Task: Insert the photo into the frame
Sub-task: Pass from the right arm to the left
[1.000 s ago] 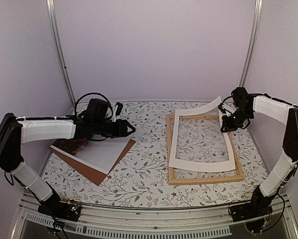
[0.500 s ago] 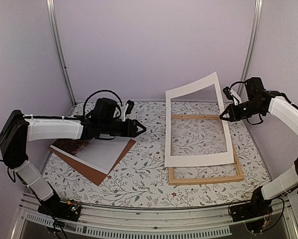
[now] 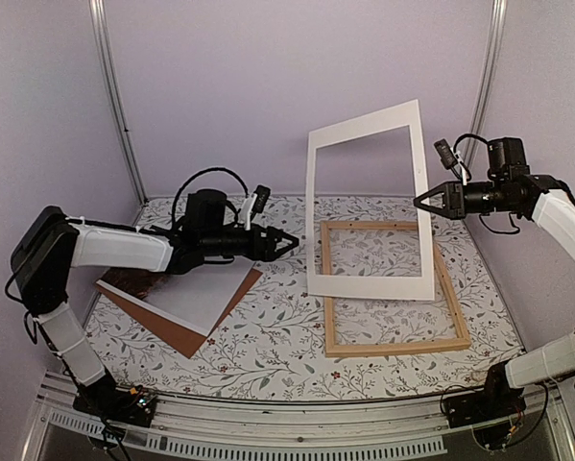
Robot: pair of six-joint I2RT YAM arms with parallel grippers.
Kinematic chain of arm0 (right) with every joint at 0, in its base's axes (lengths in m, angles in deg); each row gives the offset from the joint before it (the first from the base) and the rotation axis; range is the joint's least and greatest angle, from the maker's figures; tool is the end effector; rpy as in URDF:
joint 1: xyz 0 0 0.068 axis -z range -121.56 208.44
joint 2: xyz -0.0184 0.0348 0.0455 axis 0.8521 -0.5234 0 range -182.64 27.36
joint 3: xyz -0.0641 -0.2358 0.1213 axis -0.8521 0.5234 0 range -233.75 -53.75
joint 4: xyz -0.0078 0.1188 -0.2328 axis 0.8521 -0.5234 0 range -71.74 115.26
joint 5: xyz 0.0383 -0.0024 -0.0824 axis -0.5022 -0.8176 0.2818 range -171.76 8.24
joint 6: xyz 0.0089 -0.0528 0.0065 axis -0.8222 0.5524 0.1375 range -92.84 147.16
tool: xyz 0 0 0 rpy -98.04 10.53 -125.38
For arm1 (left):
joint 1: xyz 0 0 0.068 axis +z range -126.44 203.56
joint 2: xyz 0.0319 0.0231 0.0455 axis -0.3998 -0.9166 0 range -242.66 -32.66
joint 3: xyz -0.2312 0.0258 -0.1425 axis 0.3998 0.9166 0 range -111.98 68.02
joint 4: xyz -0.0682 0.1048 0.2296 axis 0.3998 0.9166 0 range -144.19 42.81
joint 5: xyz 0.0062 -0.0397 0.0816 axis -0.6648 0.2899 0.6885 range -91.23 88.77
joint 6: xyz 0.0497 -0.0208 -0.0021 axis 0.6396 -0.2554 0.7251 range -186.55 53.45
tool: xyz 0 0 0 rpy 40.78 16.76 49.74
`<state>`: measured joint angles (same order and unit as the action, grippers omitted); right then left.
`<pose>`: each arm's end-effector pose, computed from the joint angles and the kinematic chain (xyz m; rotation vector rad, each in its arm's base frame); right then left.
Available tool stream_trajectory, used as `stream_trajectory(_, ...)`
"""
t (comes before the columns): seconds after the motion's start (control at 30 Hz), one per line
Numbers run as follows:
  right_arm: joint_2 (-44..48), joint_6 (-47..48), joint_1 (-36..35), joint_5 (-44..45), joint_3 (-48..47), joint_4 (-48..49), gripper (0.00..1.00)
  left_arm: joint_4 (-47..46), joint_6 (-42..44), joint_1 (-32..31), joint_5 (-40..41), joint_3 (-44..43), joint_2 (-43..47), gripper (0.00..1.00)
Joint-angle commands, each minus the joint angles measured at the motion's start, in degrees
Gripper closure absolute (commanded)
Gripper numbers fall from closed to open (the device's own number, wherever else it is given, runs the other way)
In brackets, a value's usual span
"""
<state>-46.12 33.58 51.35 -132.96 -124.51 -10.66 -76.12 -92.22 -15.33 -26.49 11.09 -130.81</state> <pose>0.2622 0.0606 0.3548 -0.7161 1.9968 0.9961 0.2874 -0.2513 0.2235 0.5542 1.9796 -1.1539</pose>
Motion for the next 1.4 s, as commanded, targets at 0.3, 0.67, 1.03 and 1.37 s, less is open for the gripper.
stream_trajectory(0.3, 2.25, -2.57, -2.73, -10.97, -0.44, 3.74, 1.0, -14.67, -0.31, 5.31, -12.55, -2.4, -7.45, 0.09)
stream_trajectory(0.67, 3.74, -3.46, -4.05, -12.34, 0.0, 3.97, 1.0, -21.2, -3.82, 7.18, -21.23, -12.05, -16.62, 0.03)
stream_trajectory(1.03, 3.13, -3.95, -3.98, -10.17, 0.31, 3.75, 1.0, -33.03, -10.98, 8.08, -29.25, -11.17, -18.59, 0.25)
stream_trajectory(1.37, 2.15, -3.86, -3.98, -6.77, 1.06, 3.04, 1.0, -34.76, -12.86, 9.88, -31.37, -9.86, -17.57, 0.55)
